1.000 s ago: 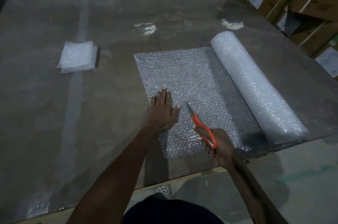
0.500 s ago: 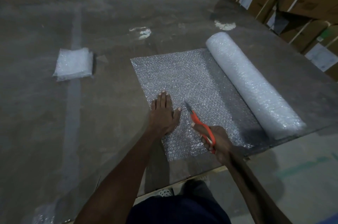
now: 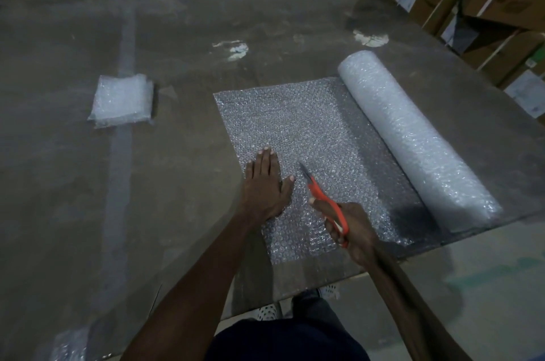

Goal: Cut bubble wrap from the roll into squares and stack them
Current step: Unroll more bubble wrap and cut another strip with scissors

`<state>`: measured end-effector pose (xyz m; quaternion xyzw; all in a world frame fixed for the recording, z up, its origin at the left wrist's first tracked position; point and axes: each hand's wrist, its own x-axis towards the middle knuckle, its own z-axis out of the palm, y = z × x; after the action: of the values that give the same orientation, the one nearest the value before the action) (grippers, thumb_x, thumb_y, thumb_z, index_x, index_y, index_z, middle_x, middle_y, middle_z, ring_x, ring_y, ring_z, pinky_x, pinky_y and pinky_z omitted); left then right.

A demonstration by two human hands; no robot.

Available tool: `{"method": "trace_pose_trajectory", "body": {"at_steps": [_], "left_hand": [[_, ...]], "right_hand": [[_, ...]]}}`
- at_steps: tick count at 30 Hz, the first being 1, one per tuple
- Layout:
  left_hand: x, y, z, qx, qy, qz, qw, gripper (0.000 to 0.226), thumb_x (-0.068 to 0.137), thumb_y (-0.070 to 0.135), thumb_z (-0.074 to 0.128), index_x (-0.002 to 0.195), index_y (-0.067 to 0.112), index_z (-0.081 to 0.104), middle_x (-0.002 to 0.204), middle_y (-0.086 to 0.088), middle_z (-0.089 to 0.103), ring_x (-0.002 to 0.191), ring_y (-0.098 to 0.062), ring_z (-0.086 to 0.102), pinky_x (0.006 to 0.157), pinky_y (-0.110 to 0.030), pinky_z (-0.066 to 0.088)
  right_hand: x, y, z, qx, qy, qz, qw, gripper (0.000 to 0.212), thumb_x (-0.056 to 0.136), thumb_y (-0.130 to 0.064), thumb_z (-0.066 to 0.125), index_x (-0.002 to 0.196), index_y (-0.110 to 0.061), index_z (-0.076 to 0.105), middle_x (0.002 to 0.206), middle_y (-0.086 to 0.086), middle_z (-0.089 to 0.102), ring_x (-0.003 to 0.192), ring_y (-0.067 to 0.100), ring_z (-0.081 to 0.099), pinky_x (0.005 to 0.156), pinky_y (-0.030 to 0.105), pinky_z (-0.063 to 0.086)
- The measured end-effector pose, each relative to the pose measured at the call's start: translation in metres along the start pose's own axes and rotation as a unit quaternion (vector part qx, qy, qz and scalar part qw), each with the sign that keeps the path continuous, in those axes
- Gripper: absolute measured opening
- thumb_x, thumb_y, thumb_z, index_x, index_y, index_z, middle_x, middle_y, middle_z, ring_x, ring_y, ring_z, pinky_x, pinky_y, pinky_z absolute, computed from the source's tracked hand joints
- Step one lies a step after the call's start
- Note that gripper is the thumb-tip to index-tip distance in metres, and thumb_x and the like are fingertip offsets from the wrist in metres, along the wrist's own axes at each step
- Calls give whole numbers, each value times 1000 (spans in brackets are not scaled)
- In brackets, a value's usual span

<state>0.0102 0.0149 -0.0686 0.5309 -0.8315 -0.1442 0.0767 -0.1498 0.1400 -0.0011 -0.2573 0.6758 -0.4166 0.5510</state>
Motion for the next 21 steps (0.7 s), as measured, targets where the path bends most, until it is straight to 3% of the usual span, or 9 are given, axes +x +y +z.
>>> {"method": "trace_pose_trajectory", "body": {"at_steps": [7,13,21], "left_hand": [[0,0,-1,5,6,4,1000,88,93,62,1,158,3,10,166,-17,4,154,-30,1,124,-48,3],[0,0,-2,3,-3,2,1000,84,96,61,6,158,4,7,166,-16,0,154,-29,-3,124,-46,-1],[0,0,-3,0,-1,4,1000,81,98,59,10,158,4,6,166,-16,0,154,-28,-3,123,-44,-3]], "right_hand": [[9,-9,4,5,-4,-5,1000,35,80,-31,85,70,-2,68,53,9,54,33,11,40,33,17,28],[12,-6,2,-3,0,-3,1000,44,78,-32,87,52,-12,58,47,7,48,34,13,34,37,18,24],[17,-19,7,-6,-4,-4,1000,36,82,-31,84,62,-8,64,50,6,51,34,10,38,35,17,28]]}}
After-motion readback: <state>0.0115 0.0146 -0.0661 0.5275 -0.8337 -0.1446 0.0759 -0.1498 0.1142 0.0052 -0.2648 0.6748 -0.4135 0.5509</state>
